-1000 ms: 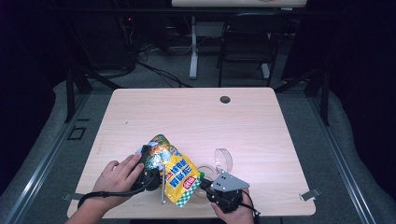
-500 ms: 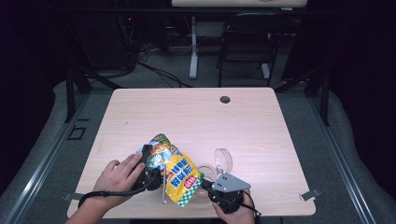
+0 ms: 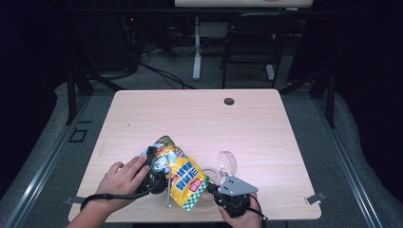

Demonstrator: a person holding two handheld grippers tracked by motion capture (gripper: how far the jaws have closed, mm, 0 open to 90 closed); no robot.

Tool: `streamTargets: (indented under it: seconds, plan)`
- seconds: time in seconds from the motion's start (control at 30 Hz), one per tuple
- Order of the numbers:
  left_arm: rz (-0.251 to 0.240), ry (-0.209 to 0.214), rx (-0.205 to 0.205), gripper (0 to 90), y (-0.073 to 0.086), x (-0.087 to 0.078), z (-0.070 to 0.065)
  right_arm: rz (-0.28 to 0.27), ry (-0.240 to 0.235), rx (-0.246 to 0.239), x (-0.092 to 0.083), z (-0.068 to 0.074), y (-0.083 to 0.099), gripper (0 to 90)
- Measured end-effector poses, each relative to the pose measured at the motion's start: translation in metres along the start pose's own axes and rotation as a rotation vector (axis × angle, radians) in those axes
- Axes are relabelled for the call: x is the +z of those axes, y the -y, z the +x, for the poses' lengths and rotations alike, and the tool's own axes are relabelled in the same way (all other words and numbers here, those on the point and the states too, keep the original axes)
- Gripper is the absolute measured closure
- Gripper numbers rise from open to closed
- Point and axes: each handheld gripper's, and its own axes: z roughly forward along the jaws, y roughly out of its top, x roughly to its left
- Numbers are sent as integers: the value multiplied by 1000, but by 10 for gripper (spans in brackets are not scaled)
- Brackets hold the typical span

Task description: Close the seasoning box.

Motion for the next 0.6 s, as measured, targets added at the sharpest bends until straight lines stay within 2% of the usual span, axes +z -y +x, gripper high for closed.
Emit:
streamTargets:
  seconds: [0.33,0.37,0.57,0.6]
  plan:
    - [5,-28,23,578,-2,-5,2,-4,-2,22,2,-2,2,900]
    - [7,-30,39,578,-2,-5,3,-2,-1,24,2,-3,2,900]
    - [4,-37,39,587,-3,-7,5,-3,-3,34,3,-3,2,900]
    - [-2,-36,25,589,-3,-8,5,-2,-2,32,3,-3,2,900]
